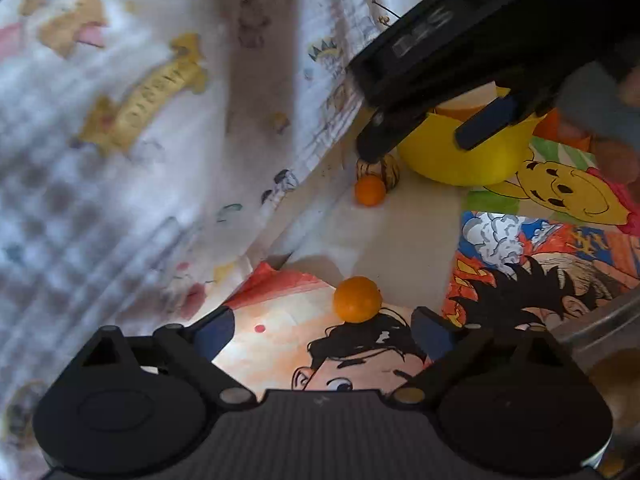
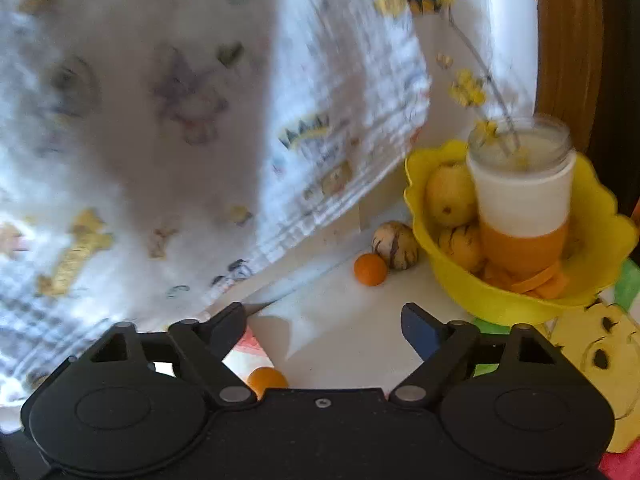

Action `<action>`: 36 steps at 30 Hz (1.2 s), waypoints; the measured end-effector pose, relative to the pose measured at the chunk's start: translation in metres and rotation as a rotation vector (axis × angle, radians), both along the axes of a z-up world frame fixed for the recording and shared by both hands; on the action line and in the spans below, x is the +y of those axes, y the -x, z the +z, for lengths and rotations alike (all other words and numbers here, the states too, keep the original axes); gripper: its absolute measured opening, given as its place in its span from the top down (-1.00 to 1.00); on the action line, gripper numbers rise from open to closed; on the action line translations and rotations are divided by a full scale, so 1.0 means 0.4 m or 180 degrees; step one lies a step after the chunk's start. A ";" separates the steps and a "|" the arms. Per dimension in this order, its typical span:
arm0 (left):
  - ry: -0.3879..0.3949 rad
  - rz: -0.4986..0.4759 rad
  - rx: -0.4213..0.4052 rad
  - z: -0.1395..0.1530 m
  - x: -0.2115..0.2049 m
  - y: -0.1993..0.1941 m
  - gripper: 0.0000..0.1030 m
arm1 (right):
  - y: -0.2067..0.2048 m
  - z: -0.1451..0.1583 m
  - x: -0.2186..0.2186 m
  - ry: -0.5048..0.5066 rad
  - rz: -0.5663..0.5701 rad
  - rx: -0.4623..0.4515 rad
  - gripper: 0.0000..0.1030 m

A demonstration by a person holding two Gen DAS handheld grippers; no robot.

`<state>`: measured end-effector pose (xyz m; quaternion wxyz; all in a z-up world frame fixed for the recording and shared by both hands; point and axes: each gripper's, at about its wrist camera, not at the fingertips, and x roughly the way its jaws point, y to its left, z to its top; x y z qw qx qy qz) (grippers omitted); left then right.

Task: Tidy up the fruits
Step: 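Grasp a small orange fruit with the left tool while the right tool approaches another, then grasp the small orange fruit beside the pepino with the right tool while the left tool holds its fruit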

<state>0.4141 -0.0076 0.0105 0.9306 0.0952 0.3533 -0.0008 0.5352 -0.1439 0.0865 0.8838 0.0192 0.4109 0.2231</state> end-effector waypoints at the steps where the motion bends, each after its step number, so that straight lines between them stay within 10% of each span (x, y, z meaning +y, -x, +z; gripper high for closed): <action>1: -0.0005 0.0001 -0.0007 -0.009 -0.002 -0.005 -0.85 | -0.011 -0.015 0.004 0.0007 -0.0013 0.0005 -0.58; 36: 0.0143 -0.0141 0.0069 -0.088 -0.028 -0.090 0.30 | -0.201 -0.230 0.106 0.0479 -0.0191 -0.0110 0.12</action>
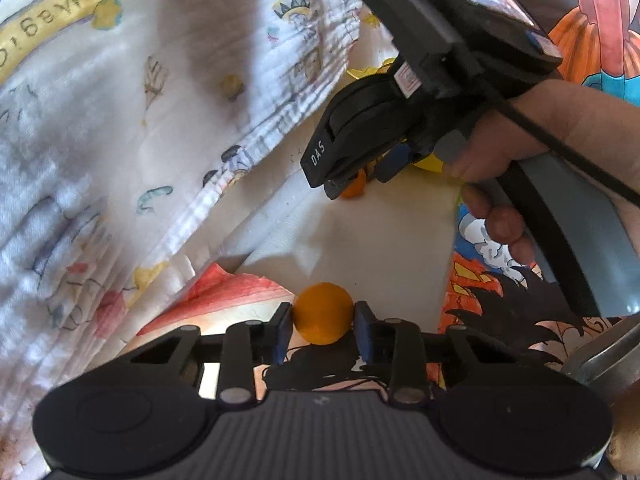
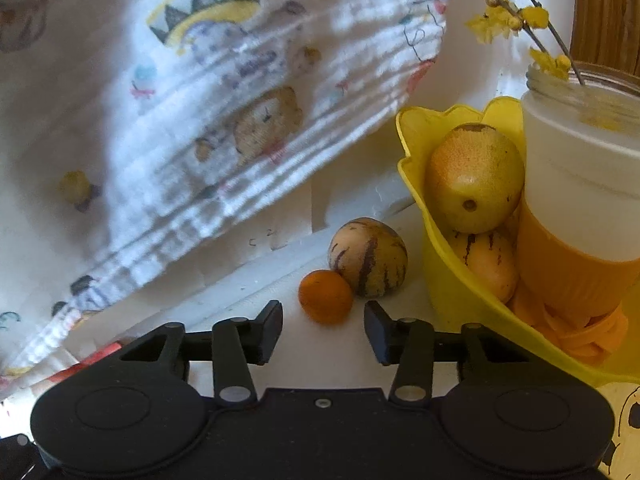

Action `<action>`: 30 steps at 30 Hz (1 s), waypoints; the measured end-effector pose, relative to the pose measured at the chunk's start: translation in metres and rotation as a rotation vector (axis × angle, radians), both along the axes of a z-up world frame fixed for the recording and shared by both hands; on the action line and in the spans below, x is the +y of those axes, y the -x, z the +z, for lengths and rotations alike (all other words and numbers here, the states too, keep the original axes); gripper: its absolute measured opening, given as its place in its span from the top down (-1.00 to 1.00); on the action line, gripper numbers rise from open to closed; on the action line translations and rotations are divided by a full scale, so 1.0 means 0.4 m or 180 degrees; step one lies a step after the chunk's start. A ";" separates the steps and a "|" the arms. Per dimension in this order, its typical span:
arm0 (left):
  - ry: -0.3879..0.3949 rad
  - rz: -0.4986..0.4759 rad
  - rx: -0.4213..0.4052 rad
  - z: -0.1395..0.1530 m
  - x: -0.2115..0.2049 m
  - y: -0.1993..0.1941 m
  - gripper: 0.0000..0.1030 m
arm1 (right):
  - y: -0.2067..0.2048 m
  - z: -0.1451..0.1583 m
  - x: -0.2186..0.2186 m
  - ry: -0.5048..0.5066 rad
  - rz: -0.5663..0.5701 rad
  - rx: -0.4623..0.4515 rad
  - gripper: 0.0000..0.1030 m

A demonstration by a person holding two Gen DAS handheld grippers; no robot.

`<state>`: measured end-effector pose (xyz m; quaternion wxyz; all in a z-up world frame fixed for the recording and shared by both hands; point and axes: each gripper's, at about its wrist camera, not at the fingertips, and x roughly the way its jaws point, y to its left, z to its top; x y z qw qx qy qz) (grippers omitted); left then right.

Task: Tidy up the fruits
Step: 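Grasp the small orange fruit beside the pepino with the right tool while the left tool holds its fruit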

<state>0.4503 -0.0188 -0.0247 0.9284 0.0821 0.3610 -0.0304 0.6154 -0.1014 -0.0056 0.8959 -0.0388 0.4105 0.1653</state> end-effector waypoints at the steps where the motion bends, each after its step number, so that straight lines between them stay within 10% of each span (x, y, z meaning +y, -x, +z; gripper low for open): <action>1: 0.0000 0.0002 0.0001 0.000 -0.001 -0.001 0.30 | -0.001 -0.004 0.000 -0.0003 -0.0006 0.0000 0.13; 30: 0.0158 0.0126 0.0006 0.006 0.024 0.025 0.33 | 0.041 -0.067 -0.079 -0.0142 0.0347 0.0089 0.37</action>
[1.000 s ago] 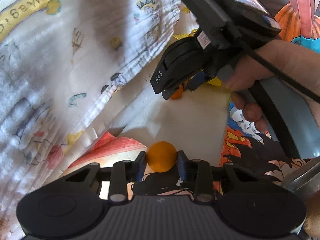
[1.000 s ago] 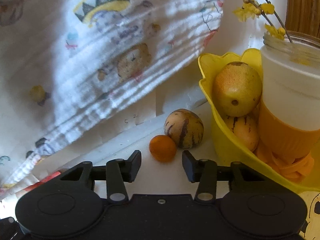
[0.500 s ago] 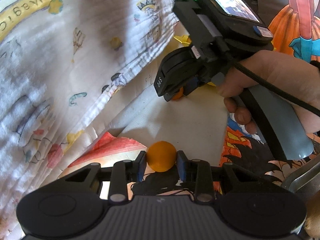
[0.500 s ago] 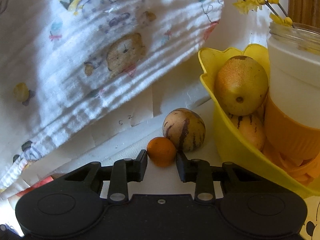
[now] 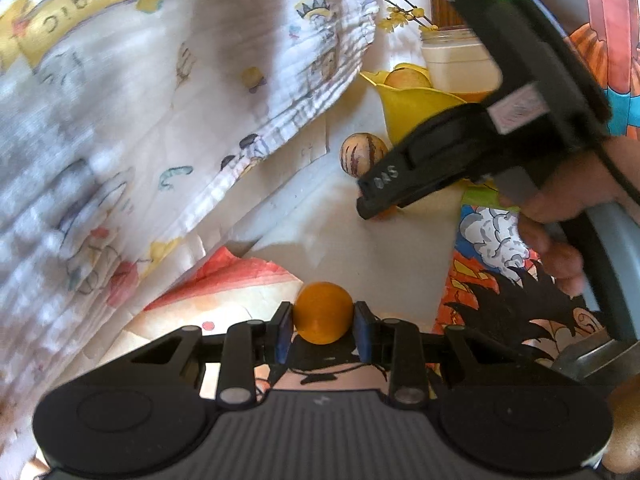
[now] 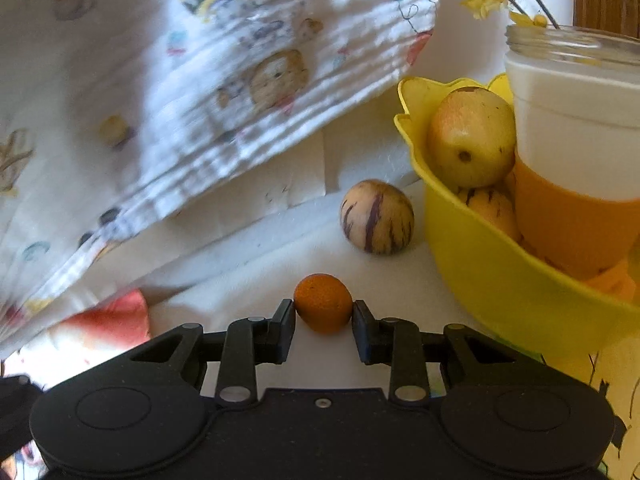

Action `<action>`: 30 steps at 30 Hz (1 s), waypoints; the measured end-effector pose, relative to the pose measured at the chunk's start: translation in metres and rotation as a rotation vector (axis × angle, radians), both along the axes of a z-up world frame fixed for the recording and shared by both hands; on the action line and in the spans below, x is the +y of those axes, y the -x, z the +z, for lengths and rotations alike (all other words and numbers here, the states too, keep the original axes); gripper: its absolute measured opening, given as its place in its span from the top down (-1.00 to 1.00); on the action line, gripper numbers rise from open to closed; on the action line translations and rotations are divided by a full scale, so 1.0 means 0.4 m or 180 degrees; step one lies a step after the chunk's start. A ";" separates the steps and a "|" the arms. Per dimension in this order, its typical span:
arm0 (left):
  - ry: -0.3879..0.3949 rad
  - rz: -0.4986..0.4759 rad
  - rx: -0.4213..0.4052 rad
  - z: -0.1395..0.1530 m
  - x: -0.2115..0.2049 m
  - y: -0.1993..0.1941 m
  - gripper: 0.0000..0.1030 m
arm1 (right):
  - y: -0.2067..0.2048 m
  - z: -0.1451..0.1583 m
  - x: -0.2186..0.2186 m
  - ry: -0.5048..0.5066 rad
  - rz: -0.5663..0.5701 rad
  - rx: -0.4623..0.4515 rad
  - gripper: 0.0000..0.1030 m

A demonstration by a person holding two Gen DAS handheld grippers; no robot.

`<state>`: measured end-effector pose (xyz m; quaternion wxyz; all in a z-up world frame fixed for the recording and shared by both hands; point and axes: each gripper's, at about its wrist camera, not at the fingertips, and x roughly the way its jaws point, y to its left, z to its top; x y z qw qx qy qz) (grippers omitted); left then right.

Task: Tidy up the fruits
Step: 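Grasp the small orange fruit beside the pepino with the right tool while the left tool holds its fruit, then carry both small orange fruits toward the metal tray with both tools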

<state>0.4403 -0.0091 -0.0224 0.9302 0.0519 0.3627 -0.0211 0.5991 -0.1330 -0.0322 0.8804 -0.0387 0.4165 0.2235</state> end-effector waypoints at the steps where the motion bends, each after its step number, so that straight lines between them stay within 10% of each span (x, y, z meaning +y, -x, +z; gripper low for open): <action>1: 0.0010 0.0002 0.0001 0.001 0.001 0.005 0.33 | 0.008 0.005 -0.004 0.0001 0.0021 -0.0003 0.37; 30: 0.0249 -0.0336 -0.0488 0.175 -0.054 0.227 0.33 | 0.492 0.299 -0.195 0.0026 0.0204 -0.0845 0.36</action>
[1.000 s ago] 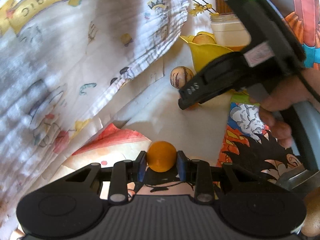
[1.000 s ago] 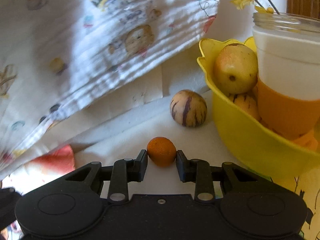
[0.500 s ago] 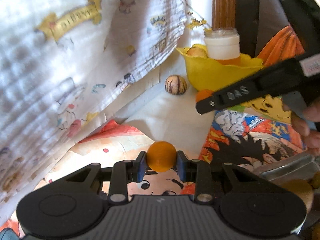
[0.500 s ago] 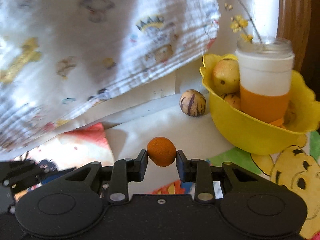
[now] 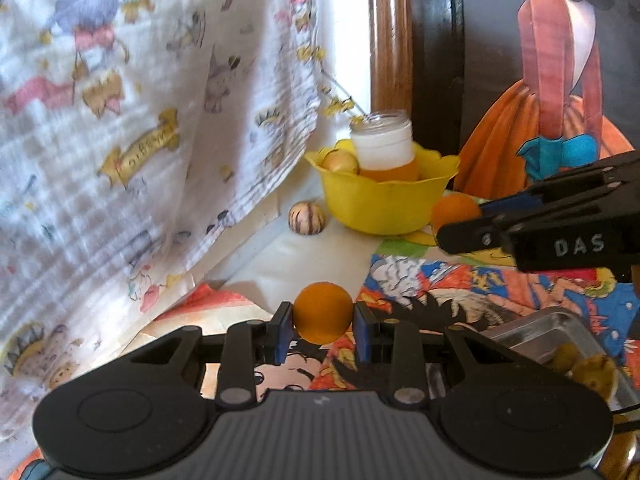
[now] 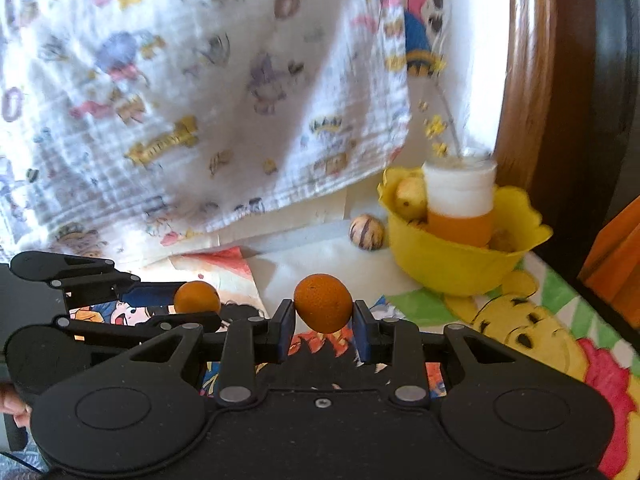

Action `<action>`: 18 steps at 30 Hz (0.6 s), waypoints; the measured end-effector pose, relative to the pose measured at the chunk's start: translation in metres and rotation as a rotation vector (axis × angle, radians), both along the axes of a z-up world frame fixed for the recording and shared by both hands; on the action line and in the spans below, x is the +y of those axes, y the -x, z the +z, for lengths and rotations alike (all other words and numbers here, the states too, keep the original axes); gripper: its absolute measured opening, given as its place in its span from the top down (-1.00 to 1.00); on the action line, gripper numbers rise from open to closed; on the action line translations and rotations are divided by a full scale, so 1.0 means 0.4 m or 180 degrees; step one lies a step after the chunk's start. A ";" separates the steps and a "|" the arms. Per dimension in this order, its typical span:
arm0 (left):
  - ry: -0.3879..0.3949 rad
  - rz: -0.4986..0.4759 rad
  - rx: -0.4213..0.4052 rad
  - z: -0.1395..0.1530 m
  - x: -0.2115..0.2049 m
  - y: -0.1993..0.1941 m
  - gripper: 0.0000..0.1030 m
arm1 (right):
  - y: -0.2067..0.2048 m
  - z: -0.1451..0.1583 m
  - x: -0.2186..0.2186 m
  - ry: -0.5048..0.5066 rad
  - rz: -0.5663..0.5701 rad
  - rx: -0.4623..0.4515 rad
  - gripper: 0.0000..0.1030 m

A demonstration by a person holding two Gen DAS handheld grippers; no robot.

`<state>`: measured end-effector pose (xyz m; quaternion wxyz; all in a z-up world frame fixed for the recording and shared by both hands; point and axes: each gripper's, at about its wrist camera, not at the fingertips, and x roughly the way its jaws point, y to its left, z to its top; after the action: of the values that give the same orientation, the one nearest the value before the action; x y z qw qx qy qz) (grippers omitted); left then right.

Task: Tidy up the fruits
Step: 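Carry both small orange fruits toward the metal tray with both tools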

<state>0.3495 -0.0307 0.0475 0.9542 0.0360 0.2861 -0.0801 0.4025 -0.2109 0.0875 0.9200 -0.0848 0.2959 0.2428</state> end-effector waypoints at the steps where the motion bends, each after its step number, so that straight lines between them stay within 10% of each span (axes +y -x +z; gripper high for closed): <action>1: 0.0011 -0.0013 -0.0012 0.003 -0.003 0.007 0.33 | 0.008 0.009 -0.008 -0.0014 -0.0012 -0.0040 0.36; 18: 0.0333 -0.0348 -0.0347 -0.002 -0.075 0.178 0.33 | 0.229 0.033 -0.128 -0.0089 -0.0010 -0.0434 0.36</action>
<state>0.2785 -0.0608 0.0468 0.9631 0.0060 0.2267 -0.1449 0.3110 -0.2623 0.1006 0.9395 -0.0878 0.2292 0.2391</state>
